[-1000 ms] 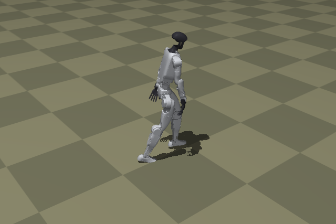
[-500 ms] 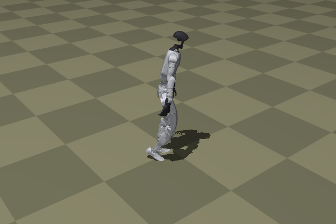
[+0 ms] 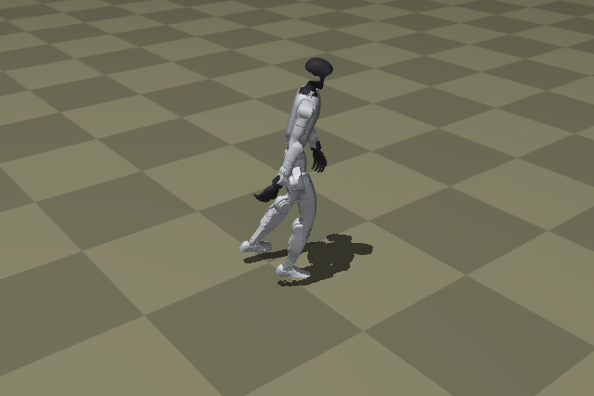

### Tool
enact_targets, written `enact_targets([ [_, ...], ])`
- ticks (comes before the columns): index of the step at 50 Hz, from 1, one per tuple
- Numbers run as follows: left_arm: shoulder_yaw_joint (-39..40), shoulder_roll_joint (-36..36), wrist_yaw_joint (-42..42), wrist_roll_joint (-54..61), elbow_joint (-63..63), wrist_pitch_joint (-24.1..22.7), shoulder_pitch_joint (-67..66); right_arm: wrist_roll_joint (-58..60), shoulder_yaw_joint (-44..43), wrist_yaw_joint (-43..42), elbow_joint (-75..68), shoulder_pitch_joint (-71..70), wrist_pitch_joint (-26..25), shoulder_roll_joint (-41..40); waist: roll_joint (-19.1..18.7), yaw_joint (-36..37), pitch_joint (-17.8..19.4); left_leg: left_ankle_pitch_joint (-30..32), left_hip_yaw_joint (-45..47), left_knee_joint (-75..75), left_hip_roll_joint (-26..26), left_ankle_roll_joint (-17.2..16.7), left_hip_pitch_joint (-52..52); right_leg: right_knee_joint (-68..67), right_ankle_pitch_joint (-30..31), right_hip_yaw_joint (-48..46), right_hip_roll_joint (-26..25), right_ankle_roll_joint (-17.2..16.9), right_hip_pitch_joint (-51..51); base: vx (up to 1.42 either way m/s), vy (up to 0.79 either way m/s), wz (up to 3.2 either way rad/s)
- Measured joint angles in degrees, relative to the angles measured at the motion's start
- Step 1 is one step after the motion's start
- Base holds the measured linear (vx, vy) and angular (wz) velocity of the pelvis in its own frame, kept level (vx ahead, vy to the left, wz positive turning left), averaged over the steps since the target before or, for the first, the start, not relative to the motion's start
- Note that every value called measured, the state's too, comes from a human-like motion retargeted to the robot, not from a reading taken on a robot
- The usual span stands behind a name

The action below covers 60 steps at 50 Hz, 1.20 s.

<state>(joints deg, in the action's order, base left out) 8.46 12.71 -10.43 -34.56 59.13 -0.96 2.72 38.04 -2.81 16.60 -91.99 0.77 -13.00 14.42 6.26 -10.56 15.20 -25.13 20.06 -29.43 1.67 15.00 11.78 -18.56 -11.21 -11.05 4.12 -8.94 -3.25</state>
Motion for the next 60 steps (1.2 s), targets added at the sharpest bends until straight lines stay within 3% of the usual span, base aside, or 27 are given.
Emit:
enact_targets([
  [6, 2.65, -2.22, -6.91, -2.06, 8.24, 4.48, -3.25, -9.11, -3.64, -2.13, 3.25, -4.02, 0.26, 2.00, -0.75, 2.24, 0.25, -0.04, 3.08, -15.20, 3.47, 0.00, -4.97, 5.88, -0.51, -2.95, 1.82, -2.34, 6.07, 0.36, -0.10, 0.10],
  [10, 2.89, -1.91, -6.69, -4.88, 13.22, 5.18, -4.77, -12.02, -4.92, -2.97, 5.30, -7.26, 0.40, 3.05, -2.31, 4.51, -0.02, -2.11, 7.70, -25.99, 8.37, 0.00, -10.55, 9.05, -0.21, -5.31, 1.93, -3.99, 9.06, 0.26, 0.07, 0.44],
  [16, 5.26, -3.12, -4.31, -5.67, 19.07, 6.28, -6.05, -11.13, -2.99, -6.17, 5.60, -14.56, 0.17, 3.14, -4.87, 6.10, -3.03, 5.58, 9.85, -26.61, 6.58, -0.24, -29.69, 12.48, 5.44, -10.31, 1.70, -6.06, 6.20, -0.16, 0.30, 0.89],
  [18, 6.00, -3.63, -4.98, -5.53, 20.46, 6.82, -6.24, -10.17, -1.72, -6.71, 5.29, -17.13, -0.28, 2.45, -5.62, 6.47, -4.44, 7.97, 8.88, -22.25, 5.10, -3.36, -35.25, 13.50, 6.30, -11.57, 0.95, -6.06, 5.14, -0.01, 0.14, 0.79],
  [24, 7.04, -5.21, -7.37, -6.95, 21.43, 7.00, -6.66, -7.53, 2.80, -4.59, 6.38, -22.79, 0.53, -1.71, -7.43, 8.54, -4.96, 13.90, 0.00, -2.84, 0.09, -18.29, -41.58, 17.72, 4.66, -13.49, -3.22, -6.06, 8.57, 0.21, 0.08, 0.23],
  [28, 6.89, -5.66, -7.50, -7.78, 20.69, 5.90, -6.74, -5.10, 6.26, -0.60, 9.08, -24.30, 3.86, -5.70, -7.91, 10.79, -4.20, 23.72, -5.75, 6.24, 0.29, -23.28, -41.96, 20.05, 4.11, -13.55, -6.61, -6.06, 11.46, 0.24, 0.01, -0.47],
  [30, 6.79, -5.92, -7.32, -8.05, 20.62, 5.90, -6.52, -2.94, 8.23, 2.53, 10.02, -24.75, 5.74, -7.26, -7.30, 11.95, -4.38, 26.71, -7.67, 6.89, 0.96, -19.74, -41.94, 20.27, 4.01, -12.51, -7.24, -6.06, 12.08, 0.25, -0.01, -0.56],
  [34, 6.63, -6.07, -7.94, -7.82, 20.15, 5.94, -5.63, 2.52, 11.40, 5.83, 10.73, -24.68, 6.73, -9.25, -4.86, 11.55, -5.81, 20.88, -4.90, -1.19, 2.15, -12.09, -44.33, 19.70, 5.25, -11.62, -6.81, -6.06, 12.06, 0.26, 0.02, -0.33],
  [41, 6.50, -3.31, -6.40, -6.18, 16.02, 4.78, -2.38, 6.13, 14.38, 4.39, 9.33, -21.17, 6.22, -8.22, -3.88, 14.74, -7.15, 13.58, -5.86, -10.93, 7.08, -7.31, -45.93, 15.98, 15.49, -13.93, -7.07, -6.06, 10.84, 0.28, 0.10, -0.68],
  [45, 6.43, -2.68, -3.79, -2.57, 15.32, 5.25, -0.78, 2.98, 10.82, -1.15, 6.23, -17.16, 3.77, -6.04, -5.30, 12.92, -7.63, 13.07, -6.81, -8.40, 6.28, -4.74, -42.33, 10.67, 23.11, -18.38, -4.40, -6.06, 10.49, 0.38, 0.37, -0.13],
  [48, 6.24, -1.38, -3.45, -0.89, 15.37, 6.30, 0.87, -3.01, 7.99, -3.55, 4.08, -14.93, 2.27, -4.82, -7.66, 10.61, -6.74, 13.08, -8.26, -4.86, 7.57, -4.48, -37.71, -0.79, 29.73, -15.56, -4.01, -6.06, 7.53, 0.57, 0.41, 0.18],
  [50, 6.14, -0.41, -3.37, -0.51, 14.90, 6.75, 1.60, -5.26, 6.68, -4.13, 3.50, -13.40, 2.33, -4.10, -9.50, 8.04, -5.53, 12.58, -9.46, -1.73, 6.89, -3.29, -33.43, -11.09, 28.45, -10.89, -3.80, -6.06, 4.18, 0.64, 0.60, 0.42],
  [52, 6.01, 0.69, -2.53, -0.31, 14.33, 6.86, 2.17, -4.98, 5.89, -4.05, 3.46, -11.98, 2.83, -3.34, -10.69, 6.03, -4.50, 12.80, -9.18, 1.07, 6.90, -2.51, -30.13, -20.41, 21.39, -10.15, -3.55, -6.06, -0.46, 0.51, 0.49, 0.19],
  [55, 5.27, 1.78, -0.69, 0.06, 13.71, 7.13, 2.89, -3.58, 4.96, -4.54, 3.50, -9.25, 2.69, -2.26, -10.35, 1.95, -3.75, 13.83, -8.79, 6.91, 2.55, -0.29, -24.57, -28.65, 11.94, -8.67, -1.85, -6.06, -5.84, 0.42, 0.45, 0.66],
  [60, 4.68, 2.52, 0.45, 1.57, 12.63, 7.11, 4.03, -2.88, 3.13, -4.55, 2.57, -4.81, 2.36, -1.59, -6.91, -2.06, -2.74, 15.30, -7.72, 14.42, -3.18, 0.00, -15.58, -22.51, 3.45, -10.62, -1.14, -3.42, -9.92, 0.42, 0.14, 0.42],
])
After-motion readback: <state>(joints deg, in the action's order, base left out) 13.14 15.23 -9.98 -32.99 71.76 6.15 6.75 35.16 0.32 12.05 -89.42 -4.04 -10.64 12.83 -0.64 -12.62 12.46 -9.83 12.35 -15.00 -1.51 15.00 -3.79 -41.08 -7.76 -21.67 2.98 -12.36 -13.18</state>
